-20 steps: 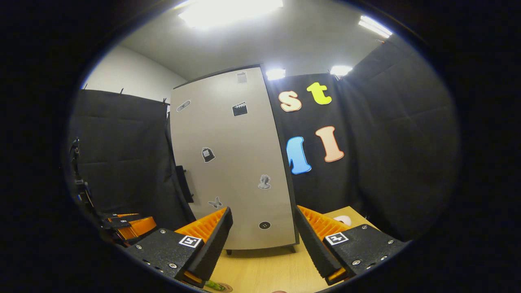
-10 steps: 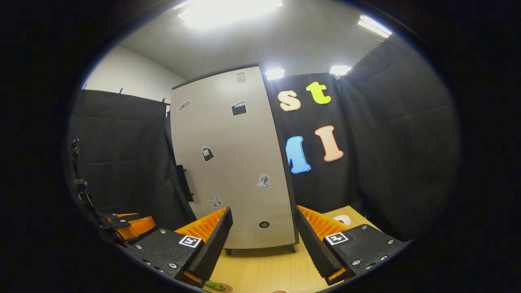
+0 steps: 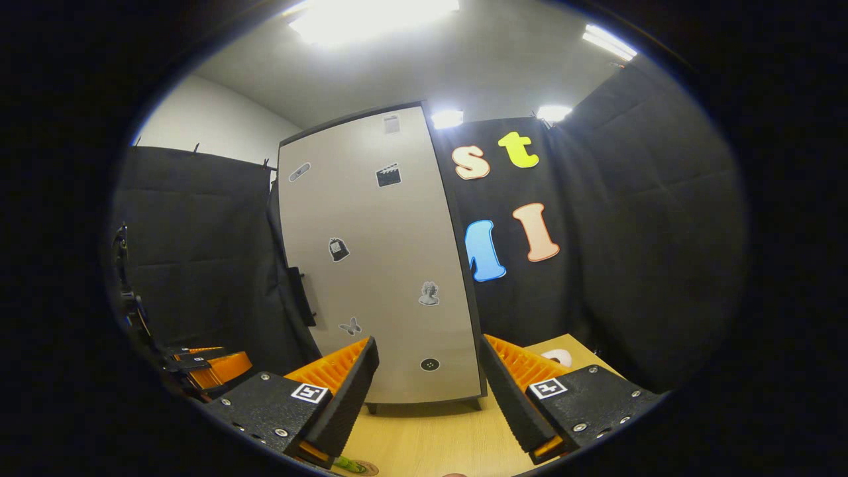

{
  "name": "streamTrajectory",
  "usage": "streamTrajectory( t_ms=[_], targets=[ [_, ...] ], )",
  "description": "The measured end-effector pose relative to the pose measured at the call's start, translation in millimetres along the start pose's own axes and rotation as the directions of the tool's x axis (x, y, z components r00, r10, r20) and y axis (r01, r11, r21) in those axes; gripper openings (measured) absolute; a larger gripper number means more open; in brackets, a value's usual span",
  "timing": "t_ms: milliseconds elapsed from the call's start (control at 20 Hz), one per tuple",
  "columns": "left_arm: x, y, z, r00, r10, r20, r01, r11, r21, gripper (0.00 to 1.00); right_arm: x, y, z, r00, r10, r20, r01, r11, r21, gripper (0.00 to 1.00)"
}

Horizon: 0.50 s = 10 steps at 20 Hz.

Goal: Open the cabinet door with the right hand, grasp the bottle in the cabinet with the left hand and place it on the coaster, then close the cabinet door with the right hand.

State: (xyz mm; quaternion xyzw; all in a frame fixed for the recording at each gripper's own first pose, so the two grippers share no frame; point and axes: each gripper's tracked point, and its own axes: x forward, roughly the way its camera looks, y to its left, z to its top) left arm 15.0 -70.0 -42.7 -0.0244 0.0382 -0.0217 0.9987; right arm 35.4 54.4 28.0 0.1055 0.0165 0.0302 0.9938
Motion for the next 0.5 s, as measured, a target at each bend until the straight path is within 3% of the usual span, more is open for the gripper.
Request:
streamTrajectory(
  t_ms=[500],
  targets=[
    [0.2, 0.2, -1.2, 1.000, 0.006, -0.008, -0.006, 1.000, -0.008, 0.75, 0.7, -0.1, -0.4, 1.000, 0.000, -0.001, 0.000, 1.000, 0.000, 0.94]
  ],
)
